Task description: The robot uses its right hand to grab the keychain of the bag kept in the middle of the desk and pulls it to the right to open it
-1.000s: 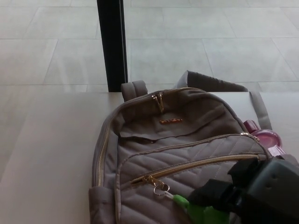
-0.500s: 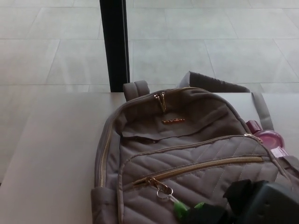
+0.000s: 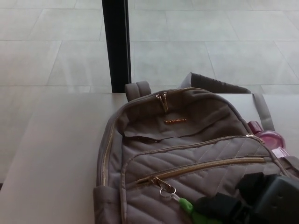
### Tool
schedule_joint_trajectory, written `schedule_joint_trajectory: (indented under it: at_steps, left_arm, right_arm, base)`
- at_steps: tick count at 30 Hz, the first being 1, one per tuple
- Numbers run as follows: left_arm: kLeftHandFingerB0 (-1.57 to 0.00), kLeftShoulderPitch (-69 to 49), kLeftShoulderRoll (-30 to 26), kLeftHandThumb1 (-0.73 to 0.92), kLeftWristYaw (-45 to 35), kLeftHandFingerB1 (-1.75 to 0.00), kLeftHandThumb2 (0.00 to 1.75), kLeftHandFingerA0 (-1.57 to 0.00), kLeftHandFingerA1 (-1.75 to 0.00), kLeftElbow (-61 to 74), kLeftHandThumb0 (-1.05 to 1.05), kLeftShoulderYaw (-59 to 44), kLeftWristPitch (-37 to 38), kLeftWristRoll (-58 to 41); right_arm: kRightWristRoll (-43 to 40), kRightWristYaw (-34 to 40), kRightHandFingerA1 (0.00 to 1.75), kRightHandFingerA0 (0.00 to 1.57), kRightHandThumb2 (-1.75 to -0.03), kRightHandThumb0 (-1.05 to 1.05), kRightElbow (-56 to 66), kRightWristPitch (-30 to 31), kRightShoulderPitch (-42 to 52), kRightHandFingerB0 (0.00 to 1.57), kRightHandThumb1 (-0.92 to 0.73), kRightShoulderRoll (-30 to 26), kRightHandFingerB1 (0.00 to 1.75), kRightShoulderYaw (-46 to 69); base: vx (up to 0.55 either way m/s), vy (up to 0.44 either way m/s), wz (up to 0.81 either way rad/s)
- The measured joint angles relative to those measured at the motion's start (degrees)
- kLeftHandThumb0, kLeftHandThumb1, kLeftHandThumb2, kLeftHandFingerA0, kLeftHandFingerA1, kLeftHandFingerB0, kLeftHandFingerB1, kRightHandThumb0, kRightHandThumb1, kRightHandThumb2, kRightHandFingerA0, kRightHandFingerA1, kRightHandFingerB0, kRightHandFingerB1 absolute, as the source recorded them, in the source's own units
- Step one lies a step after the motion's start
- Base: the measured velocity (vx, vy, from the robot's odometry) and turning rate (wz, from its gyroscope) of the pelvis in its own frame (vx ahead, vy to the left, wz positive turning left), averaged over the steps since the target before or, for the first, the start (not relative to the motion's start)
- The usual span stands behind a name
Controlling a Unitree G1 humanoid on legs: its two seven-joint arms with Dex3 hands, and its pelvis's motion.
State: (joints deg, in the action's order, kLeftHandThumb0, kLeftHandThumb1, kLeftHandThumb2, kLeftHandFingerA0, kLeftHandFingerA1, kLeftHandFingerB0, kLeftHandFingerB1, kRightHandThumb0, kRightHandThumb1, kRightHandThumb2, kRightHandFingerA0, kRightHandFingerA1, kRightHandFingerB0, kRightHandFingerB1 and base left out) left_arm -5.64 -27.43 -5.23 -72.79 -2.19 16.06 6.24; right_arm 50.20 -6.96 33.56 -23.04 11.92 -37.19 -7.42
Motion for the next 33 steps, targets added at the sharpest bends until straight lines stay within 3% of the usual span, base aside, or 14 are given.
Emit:
schedule_joint_trajectory:
  at_steps: [6, 7, 8, 9, 10, 11, 12, 16, 18, 19, 22, 29, 30, 33]
  left_arm:
    - [-0.6, 0.4, 0.1, 0.77, 0.0, -0.46, 0.63, -0.65, -0.6, -0.3, -0.7, 0.4, 0.0, 0.1]
    - [-0.59, 0.5, 0.1, 0.77, 0.0, -0.44, 0.63, -0.65, -0.58, -0.3, -0.7, 0.5, 0.0, 0.2]
    - [-0.61, 0.5, 0.1, 0.78, 0.0, -0.44, 0.63, -0.66, -0.59, -0.3, -0.69, 0.5, 0.0, 0.2]
    - [-0.61, 0.5, 0.1, 0.78, -0.1, -0.44, 0.63, -0.67, -0.61, -0.3, -0.7, 0.5, 0.0, 0.2]
    - [-0.61, 0.6, 0.1, 0.8, -0.1, -0.44, 0.64, -0.67, -0.62, -0.3, -0.71, 0.5, 0.0, 0.2]
    - [-0.61, 0.6, 0.1, 0.8, -0.1, -0.44, 0.64, -0.67, -0.62, -0.3, -0.71, 0.5, 0.0, 0.2]
    - [-0.61, 0.5, 0.1, 0.81, -0.1, -0.44, 0.64, -0.68, -0.62, -0.3, -0.71, 0.4, 0.0, 0.2]
    - [-0.61, 0.4, 0.1, 0.84, 0.0, -0.45, 0.65, -0.67, -0.61, -0.3, -0.74, 0.4, 0.1, 0.2]
    - [-0.64, 0.3, 0.1, 0.85, 0.0, -0.46, 0.65, -0.68, -0.62, -0.2, -0.75, 0.4, 0.5, 0.2]
    - [-0.64, 0.3, 0.1, 0.85, 0.0, -0.46, 0.65, -0.69, -0.64, -0.2, -0.73, 0.4, 0.6, 0.2]
    - [-0.63, 0.2, 0.1, 0.86, 0.0, -0.45, 0.66, -0.7, -0.61, 0.0, -0.74, 0.1, 1.1, 0.1]
    - [-0.6, 0.0, 0.2, 0.88, 0.0, -0.44, 0.67, -0.68, -0.58, -0.1, -0.74, -0.7, 1.3, 0.1]
    - [-0.61, 0.0, 0.2, 0.89, 0.0, -0.45, 0.67, -0.68, -0.59, -0.1, -0.74, -0.7, 1.4, 0.1]
    - [-0.61, -0.1, 0.3, 0.9, 0.0, -0.45, 0.67, -0.67, -0.61, -0.1, -0.74, -0.7, 1.4, 0.1]
  right_arm:
    - [-0.6, 2.8, 1.75, 1.06, -0.75, -0.3, -1.5, -1.3, -0.2, 0.88, -0.59, 2.2, 1.07, -0.9]
    - [-0.9, 3.0, 1.4, 1.32, -0.97, -0.38, -1.7, -1.3, -0.2, 0.93, -0.46, 2.7, 1.02, -1.0]
    - [-1.2, 3.2, 1.75, 1.08, -0.81, -0.32, -1.8, -1.4, -0.3, 0.89, -0.53, 3.2, 1.16, -1.1]
    - [-1.3, 3.6, 1.68, 1.25, -0.84, -0.26, -1.9, -1.7, -0.3, 0.9, -0.51, 3.6, 1.17, -1.2]
    - [-1.3, 3.9, 1.41, 1.32, -0.95, -0.42, -1.9, -1.8, -0.3, 0.97, -0.44, 4.0, 1.13, -1.2]
    - [-1.4, 4.1, 1.41, 1.32, -0.95, -0.42, -1.9, -1.8, -0.3, 0.97, -0.44, 4.3, 1.13, -1.3]
    - [-1.3, 4.4, 1.75, 1.1, -0.8, -0.32, -1.8, -1.9, -0.1, 0.91, -0.52, 4.7, 1.2, -1.3]
    - [-0.9, 5.8, 1.75, 1.11, -0.81, -0.35, -2.0, -2.4, 0.5, 0.9, -0.57, 5.8, 1.28, -1.4]
    - [-0.7, 6.5, 1.42, 1.35, -0.97, -0.43, -2.0, -2.5, 0.9, 0.98, -0.45, 5.9, 1.09, -1.4]
    - [-0.7, 6.6, 1.75, 1.12, -0.86, -0.31, -2.0, -2.6, 1.0, 0.91, -0.52, 6.0, 1.29, -1.4]
    - [-0.8, 7.0, 1.75, 1.06, -1.13, -0.22, -2.3, -2.9, 1.1, 0.87, -0.36, 6.0, 1.41, -1.1]
    - [-0.9, 6.1, 1.75, 1.06, -1.06, -0.27, -1.1, -1.9, 1.2, 0.83, -0.49, 6.6, 1.35, -0.1]
    - [-0.9, 5.8, 1.44, 1.34, -1.15, -0.37, -1.0, -1.7, 1.2, 0.95, -0.5, 6.8, 1.18, 0.0]
    - [-0.5, 5.2, 1.48, 1.37, -1.15, -0.38, -0.9, -1.3, 0.3, 1.02, -0.45, 7.3, 1.24, -0.1]
  base:
    - [0.0, 0.0, 0.0]
    - [0.0, 0.0, 0.0]
    - [0.0, 0.0, 0.0]
    - [0.0, 0.0, 0.0]
    - [0.0, 0.0, 0.0]
    - [0.0, 0.0, 0.0]
    - [0.0, 0.0, 0.0]
    - [0.0, 0.0, 0.0]
    - [0.0, 0.0, 0.0]
    - [0.0, 0.0, 0.0]
    - [0.0, 0.0, 0.0]
    - [0.0, 0.0, 0.0]
    - [0.0, 0.0, 0.0]
    - [0.0, 0.0, 0.0]
